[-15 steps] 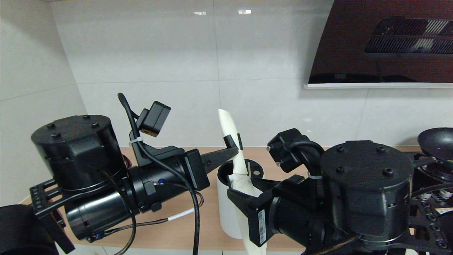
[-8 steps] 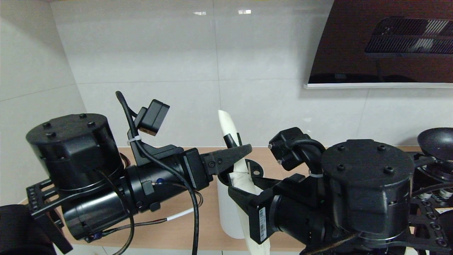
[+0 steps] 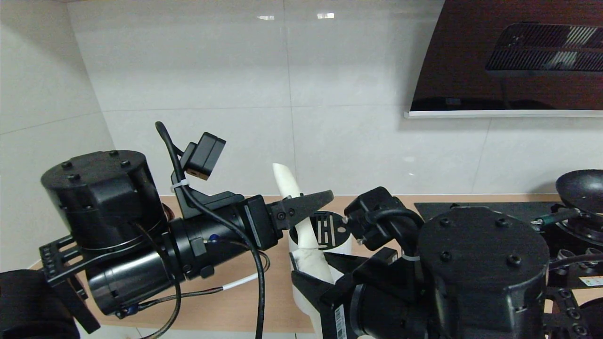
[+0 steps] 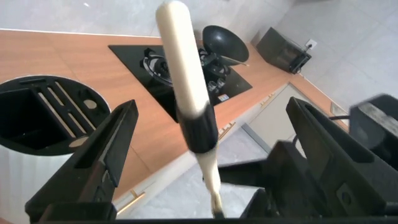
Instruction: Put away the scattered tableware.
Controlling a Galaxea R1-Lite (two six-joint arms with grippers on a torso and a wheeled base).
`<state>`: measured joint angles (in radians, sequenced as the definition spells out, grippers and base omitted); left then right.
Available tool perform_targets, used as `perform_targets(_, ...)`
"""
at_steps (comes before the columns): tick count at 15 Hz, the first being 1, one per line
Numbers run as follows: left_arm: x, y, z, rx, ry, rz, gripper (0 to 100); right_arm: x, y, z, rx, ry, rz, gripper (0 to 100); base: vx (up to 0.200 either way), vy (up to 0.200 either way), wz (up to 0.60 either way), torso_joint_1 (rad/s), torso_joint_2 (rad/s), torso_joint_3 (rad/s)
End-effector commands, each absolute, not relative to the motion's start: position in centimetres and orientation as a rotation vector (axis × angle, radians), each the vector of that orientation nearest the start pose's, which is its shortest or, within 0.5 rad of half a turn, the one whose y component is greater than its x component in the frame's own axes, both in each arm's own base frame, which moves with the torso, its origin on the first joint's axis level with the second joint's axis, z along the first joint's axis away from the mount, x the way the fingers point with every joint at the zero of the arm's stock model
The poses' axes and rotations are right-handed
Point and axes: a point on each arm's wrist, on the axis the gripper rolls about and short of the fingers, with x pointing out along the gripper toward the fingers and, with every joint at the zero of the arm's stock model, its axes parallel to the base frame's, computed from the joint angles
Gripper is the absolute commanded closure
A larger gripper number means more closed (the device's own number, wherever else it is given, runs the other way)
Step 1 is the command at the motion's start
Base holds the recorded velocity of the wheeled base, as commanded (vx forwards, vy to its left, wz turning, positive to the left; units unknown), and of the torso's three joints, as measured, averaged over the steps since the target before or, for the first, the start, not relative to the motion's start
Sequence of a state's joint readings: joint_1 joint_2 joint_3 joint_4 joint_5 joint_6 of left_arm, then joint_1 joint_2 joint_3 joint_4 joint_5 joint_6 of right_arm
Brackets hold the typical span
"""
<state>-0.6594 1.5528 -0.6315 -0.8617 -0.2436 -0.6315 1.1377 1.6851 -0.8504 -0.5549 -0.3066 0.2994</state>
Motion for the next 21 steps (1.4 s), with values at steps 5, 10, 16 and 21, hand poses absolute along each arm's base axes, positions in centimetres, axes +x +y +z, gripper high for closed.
perform_targets(5, 20.5, -16.8, 19.4, -0.567, 0.368, -0.849, 100, 13.3, 27.8, 18.6, 0.079, 0.351, 0.789, 100, 0.0, 0.0, 0.0, 0.0, 0.0, 0.0)
perform_targets(10, 20.6, -16.8, 19.3, -0.565, 0.371, -0.849, 100, 13.2, 27.7, 18.6, 0.082, 0.353, 0.789, 100, 0.0, 0.0, 0.0, 0.0, 0.0, 0.0)
perform_targets(16, 20.5, -16.8, 19.6, -0.568, 0.358, -0.847, 100, 13.5, 27.6, 18.7, 0.093, 0.344, 0.778, 0, 0.0, 0.0, 0.0, 0.0, 0.0, 0.0)
perform_targets(21, 20.8, -16.7, 21.4, -0.583, 0.272, -0.789, 100, 14.5, 26.5, 19.9, 0.143, 0.291, 0.743, 0, 0.0, 0.0, 0.0, 0.0, 0.0, 0.0)
